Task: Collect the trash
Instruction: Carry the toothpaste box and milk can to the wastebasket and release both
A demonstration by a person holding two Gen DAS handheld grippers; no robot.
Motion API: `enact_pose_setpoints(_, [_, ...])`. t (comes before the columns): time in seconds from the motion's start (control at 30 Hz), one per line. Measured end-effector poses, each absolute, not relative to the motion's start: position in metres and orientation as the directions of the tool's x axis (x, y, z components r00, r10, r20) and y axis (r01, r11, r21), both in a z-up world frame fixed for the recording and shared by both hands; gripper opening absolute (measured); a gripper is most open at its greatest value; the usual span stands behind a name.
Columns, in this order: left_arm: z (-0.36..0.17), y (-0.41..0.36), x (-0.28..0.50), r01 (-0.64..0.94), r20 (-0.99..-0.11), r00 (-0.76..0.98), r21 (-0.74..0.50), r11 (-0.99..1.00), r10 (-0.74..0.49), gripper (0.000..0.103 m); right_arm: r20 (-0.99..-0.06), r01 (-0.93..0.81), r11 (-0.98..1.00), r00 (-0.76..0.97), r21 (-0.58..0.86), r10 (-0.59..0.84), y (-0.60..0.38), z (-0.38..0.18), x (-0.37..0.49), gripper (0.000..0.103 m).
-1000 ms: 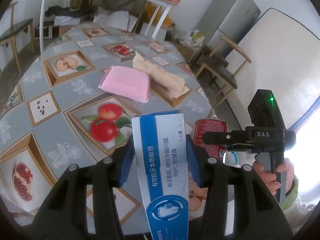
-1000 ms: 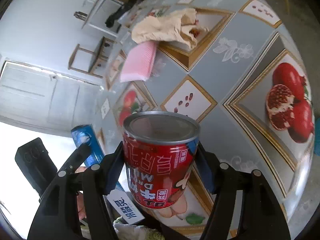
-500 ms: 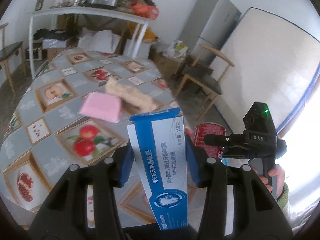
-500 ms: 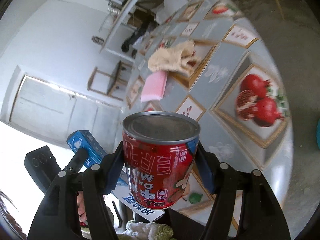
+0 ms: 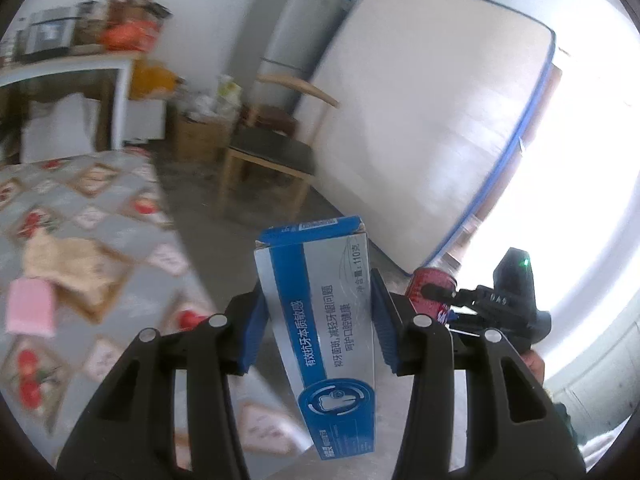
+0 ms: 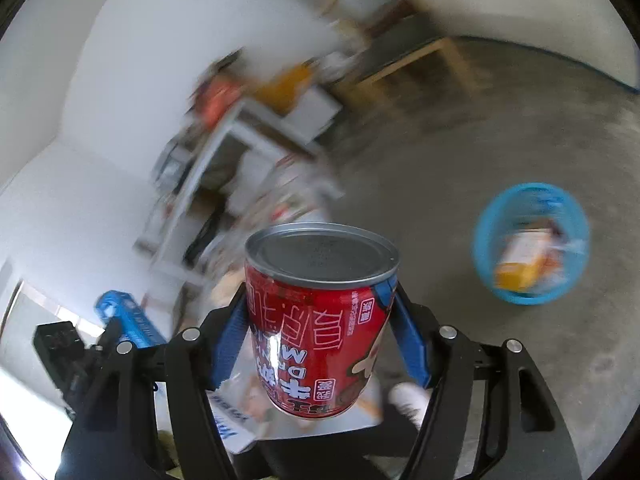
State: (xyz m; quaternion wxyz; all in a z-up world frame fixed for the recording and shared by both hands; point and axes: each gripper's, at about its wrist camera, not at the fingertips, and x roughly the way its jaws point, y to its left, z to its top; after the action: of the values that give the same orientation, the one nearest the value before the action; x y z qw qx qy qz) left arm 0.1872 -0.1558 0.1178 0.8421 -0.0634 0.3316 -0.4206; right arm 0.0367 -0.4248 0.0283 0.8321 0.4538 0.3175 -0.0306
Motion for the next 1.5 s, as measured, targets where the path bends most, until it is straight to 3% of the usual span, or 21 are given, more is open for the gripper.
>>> enact_pose_setpoints(0.27, [0.07,-0.277,0.216,0.675,-0.61,0.373,-0.338,0.655,-0.699,0.045,-0.657,0.54,0.463,0.743,0.703,0.131,-0.489,-0.052,-0.005,0.065])
enact_pose_setpoints(0.5, [0.022,-0.383,0.251,0.72,-0.687,0.399,-0.175,0.672,-0.607,0.045,-0.681,0.591,0.395,0.719,0.704,0.138,-0.507,-0.096,-0.004,0.065])
enact_pose_setpoints(0.6, [0.01,-0.418,0.265,0.733,-0.679,0.421,-0.136,0.667,-0.602,0.045,-0.684,0.603,0.377,0.719,0.703,0.125,-0.514,-0.103,-0.008,0.065])
enact_pose_setpoints(0.7, [0.006,-0.442,0.274,0.729,-0.609,0.462,-0.154,0.667,-0.645,0.046,-0.689,0.614,0.368,0.715,0.699,0.116,-0.515,-0.107,-0.01,0.065])
enact_pose_setpoints(0.77, [-0.006,-0.45,0.275,0.713,-0.591,0.481,-0.166,0.682,-0.647,0.07,-0.7,0.627,0.359,0.704,0.692,0.12,-0.518,-0.114,-0.01,0.065])
enact_pose_setpoints(0.8, [-0.02,-0.453,0.275,0.699,-0.625,0.471,-0.165,0.696,-0.622,0.074,-0.702,0.63,0.354,0.701,0.692,0.124,-0.518,-0.118,-0.01,0.065])
enact_pose_setpoints(0.87, [-0.057,-0.452,0.272,0.707,-0.713,0.363,-0.209,0.675,-0.601,0.074,-0.711,0.64,0.35,0.691,0.685,0.128,-0.52,-0.125,-0.01,0.065])
enact_pose_setpoints(1.03, [-0.098,-0.418,0.261,0.666,-0.8,0.288,-0.228,0.711,-0.526,0.074,-0.726,0.657,0.335,0.672,0.675,0.145,-0.52,-0.145,-0.005,0.065])
enact_pose_setpoints(1.17, [-0.081,-0.379,0.256,0.629,-0.777,0.28,-0.295,0.72,-0.563,0.074,-0.733,0.666,0.326,0.661,0.671,0.157,-0.522,-0.157,0.006,0.065])
enact_pose_setpoints(1.5, [-0.002,-0.273,0.214,0.679,-0.697,0.337,-0.285,0.676,-0.633,0.076,-0.829,0.747,0.366,0.534,0.555,0.168,-0.559,-0.203,0.091,0.065])
